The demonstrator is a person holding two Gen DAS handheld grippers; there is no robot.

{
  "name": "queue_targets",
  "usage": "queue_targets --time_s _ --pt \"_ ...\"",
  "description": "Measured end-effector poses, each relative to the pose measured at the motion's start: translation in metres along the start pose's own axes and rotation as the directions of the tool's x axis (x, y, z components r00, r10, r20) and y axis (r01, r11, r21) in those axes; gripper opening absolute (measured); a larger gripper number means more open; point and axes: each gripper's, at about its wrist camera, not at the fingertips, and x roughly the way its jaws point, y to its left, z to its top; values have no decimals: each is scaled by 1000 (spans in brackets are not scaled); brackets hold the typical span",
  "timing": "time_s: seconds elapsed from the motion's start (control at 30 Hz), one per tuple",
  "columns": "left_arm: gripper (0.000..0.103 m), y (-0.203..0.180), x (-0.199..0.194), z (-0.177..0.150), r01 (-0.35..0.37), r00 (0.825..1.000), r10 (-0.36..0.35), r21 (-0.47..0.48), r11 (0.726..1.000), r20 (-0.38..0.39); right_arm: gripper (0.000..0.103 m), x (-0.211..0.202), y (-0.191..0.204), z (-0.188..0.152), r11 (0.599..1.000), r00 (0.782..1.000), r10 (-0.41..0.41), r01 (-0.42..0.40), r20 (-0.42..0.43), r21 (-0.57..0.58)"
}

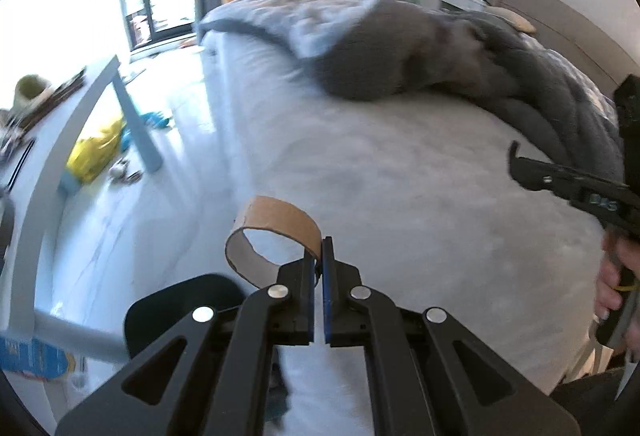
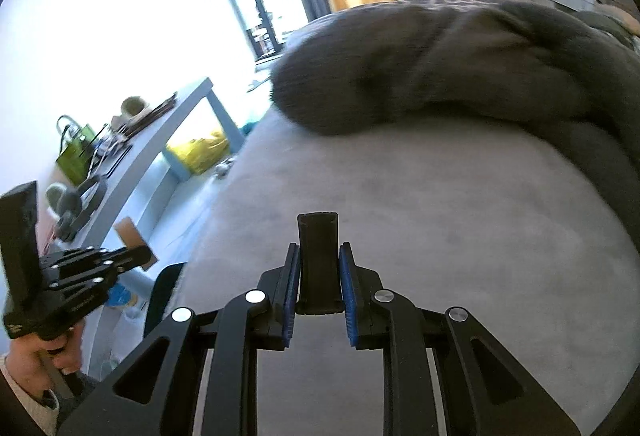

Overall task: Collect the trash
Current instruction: 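Carry the tape roll and black clip over the black bin with both tools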

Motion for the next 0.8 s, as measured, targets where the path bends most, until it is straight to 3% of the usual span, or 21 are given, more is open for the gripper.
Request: queue_targets --time_s 0.4,0.63,0.8 --pt "4 84 14 -37 -70 992 58 -108 992 -108 20 51 110 6 985 994 90 -98 -59 -145" --pt "4 119 31 -62 -18 978 -20 -178 984 -208 20 80 160 3 969 987 129 -147 -99 -197" --pt "4 139 46 -82 -20 952 -51 -229 973 -301 20 99 189 0 959 980 150 -176 -129 -221"
